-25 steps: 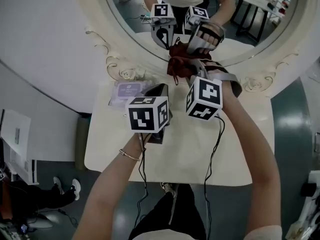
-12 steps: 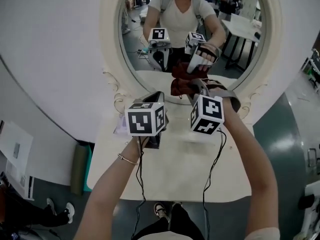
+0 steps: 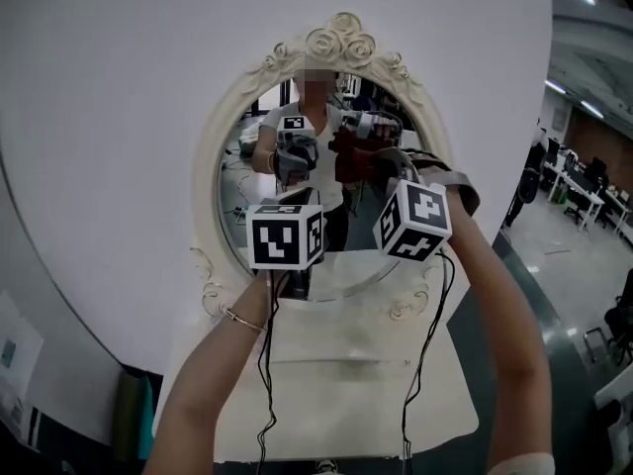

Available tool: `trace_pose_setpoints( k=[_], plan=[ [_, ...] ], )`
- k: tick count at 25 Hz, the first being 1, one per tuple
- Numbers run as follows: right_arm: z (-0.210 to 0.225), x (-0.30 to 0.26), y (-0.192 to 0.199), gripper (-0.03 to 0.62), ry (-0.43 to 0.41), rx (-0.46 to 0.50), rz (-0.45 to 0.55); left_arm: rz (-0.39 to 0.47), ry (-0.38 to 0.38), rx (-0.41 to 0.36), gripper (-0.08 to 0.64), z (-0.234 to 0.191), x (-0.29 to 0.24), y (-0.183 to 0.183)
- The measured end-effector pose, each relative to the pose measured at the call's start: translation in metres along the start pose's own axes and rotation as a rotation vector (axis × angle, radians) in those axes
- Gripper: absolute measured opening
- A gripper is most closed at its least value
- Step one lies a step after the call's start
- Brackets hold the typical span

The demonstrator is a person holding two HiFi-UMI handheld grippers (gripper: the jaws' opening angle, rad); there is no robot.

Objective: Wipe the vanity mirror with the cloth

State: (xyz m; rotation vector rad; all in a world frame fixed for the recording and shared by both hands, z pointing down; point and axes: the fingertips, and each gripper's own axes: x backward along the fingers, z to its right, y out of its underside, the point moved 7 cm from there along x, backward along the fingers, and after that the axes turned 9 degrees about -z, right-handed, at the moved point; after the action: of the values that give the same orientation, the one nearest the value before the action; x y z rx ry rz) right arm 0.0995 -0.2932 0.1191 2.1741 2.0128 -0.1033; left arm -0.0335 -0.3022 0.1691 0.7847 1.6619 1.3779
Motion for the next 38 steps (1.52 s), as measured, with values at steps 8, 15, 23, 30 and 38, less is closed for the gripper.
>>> trace_pose_setpoints(
  k=[8,15,23,30,38],
  plan=[
    [0.06,0.011,0.027,0.063,0.134,0.031,-0.027,0.071,0.045,-0.047,0.003,0.043,-0.021,-0.053],
    [0.055,-0.003,0.039,0.061,0.111,0.062,-0.032,0.06,0.06,-0.059,0.003,0.063,-0.041,-0.056],
    [0.043,-0.016,0.044,0.061,0.09,0.046,-0.022,0.038,0.054,-0.065,0.003,0.063,-0.053,-0.043],
    [0.021,-0.019,0.051,0.061,0.065,0.006,-0.016,-0.004,0.08,-0.052,0.003,0.065,-0.06,-0.011],
    [-0.028,-0.021,0.071,0.061,-0.008,-0.054,-0.036,-0.101,0.101,-0.022,0.003,0.072,-0.075,0.051]
  ],
)
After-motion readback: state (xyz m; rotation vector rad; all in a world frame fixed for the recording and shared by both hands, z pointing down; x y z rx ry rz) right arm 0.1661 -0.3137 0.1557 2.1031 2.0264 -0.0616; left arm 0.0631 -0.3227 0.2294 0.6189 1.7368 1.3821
